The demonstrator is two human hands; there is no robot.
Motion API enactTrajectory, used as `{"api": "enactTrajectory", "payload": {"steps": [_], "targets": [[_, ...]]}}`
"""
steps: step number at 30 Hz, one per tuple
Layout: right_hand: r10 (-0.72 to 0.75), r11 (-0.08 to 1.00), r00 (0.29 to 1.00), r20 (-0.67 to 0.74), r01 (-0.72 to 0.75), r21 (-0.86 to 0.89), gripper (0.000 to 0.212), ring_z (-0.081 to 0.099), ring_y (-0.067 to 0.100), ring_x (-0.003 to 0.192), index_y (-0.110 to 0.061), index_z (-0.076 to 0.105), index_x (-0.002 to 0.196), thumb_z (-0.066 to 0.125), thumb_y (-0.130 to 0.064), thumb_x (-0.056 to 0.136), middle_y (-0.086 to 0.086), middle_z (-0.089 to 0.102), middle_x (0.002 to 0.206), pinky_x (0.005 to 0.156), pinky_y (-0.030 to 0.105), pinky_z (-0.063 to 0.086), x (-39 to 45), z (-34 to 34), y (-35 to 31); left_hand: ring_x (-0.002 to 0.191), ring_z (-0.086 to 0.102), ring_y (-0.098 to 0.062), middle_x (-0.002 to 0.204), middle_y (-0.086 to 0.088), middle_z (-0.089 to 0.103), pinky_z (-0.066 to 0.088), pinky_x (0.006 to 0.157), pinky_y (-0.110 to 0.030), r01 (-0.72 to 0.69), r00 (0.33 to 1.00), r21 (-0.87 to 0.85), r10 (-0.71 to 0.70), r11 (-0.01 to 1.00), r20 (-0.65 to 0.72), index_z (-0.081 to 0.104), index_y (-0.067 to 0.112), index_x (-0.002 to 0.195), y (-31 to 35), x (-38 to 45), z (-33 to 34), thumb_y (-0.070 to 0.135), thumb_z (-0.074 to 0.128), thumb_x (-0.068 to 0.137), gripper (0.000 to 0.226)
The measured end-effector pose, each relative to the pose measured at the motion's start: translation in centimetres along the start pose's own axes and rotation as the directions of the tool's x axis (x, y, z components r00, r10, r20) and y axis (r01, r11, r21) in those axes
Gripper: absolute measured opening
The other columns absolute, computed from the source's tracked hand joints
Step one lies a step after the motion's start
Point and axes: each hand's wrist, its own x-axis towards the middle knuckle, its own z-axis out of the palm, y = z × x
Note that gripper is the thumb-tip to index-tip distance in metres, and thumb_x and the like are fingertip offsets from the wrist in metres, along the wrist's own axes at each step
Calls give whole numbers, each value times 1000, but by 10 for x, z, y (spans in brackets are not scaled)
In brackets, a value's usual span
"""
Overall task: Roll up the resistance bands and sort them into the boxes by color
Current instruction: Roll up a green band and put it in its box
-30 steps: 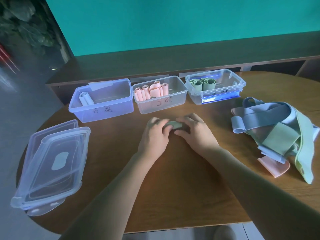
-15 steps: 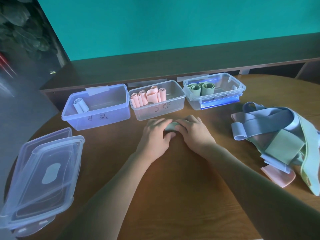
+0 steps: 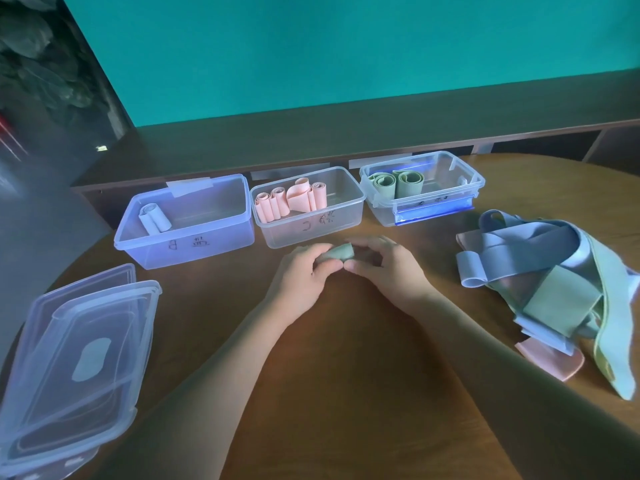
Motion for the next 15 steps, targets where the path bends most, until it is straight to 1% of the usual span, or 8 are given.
{"api": "enactTrajectory", "payload": {"steps": [1,4,6,8,10,11,13,15], "targets": [[10,999,1000,-2,-10,32,44,63,7,99,-31,66,128,79,-36,86,-10,66,112,86,16,48,-3,0,0,100,62,-11,110,10,68,50,92,-31,29,999,-38,-28,999,19,69,25,125,1,0,-1,35,64,97,30],[28,994,999,-25,-26,105,46,65,7,96,-32,67,125,83,-34,82,-11,69,110,83,13,48,-12,-2,1,98,65,-4,104,16,71,53,92,-30,63,996,-131,-54,989,74,71,28,122,7,-5,0,36,63,98,26],[53,980,997,-47,-43,192,40,67,11,93,-34,68,117,84,-33,80,-11,72,105,82,14,50,-18,-5,0,95,67,-3,100,16,74,53,89,-28,56,995,-171,-42,984,89,72,37,112,12,-10,2,36,63,98,17],[80,955,996,-49,-63,291,35,68,13,91,-33,70,110,85,-30,79,-10,74,98,78,12,49,-23,-10,-2,94,67,1,96,19,75,53,86,-21,61,993,-212,-39,975,109,69,45,103,18,-14,2,35,63,98,12],[94,925,995,-39,-72,373,32,71,13,90,-32,71,107,85,-27,79,-8,76,93,79,12,50,-29,-14,-4,90,67,8,90,25,74,50,79,-9,77,990,-267,-43,961,131,68,44,99,27,-20,0,31,63,99,14],[97,908,995,-35,-74,414,31,72,13,88,-30,72,107,85,-26,79,-6,77,92,79,13,51,-32,-16,-5,88,67,10,88,24,74,47,77,-5,88,989,-295,-48,952,138,69,41,98,31,-23,0,29,62,100,14],[104,866,994,-39,-71,496,31,71,13,81,-25,72,106,86,-22,78,-2,77,90,77,18,53,-38,-20,-7,90,68,7,91,17,76,46,78,-4,101,988,-341,-52,934,148,72,34,101,38,-28,1,28,62,100,12],[144,841,986,-81,-79,536,31,70,12,78,-21,72,102,88,-20,75,0,77,88,73,21,54,-43,-24,-8,93,68,5,95,14,77,46,78,-4,112,986,-356,-59,928,156,73,33,102,47,-31,4,32,63,99,10]]}}
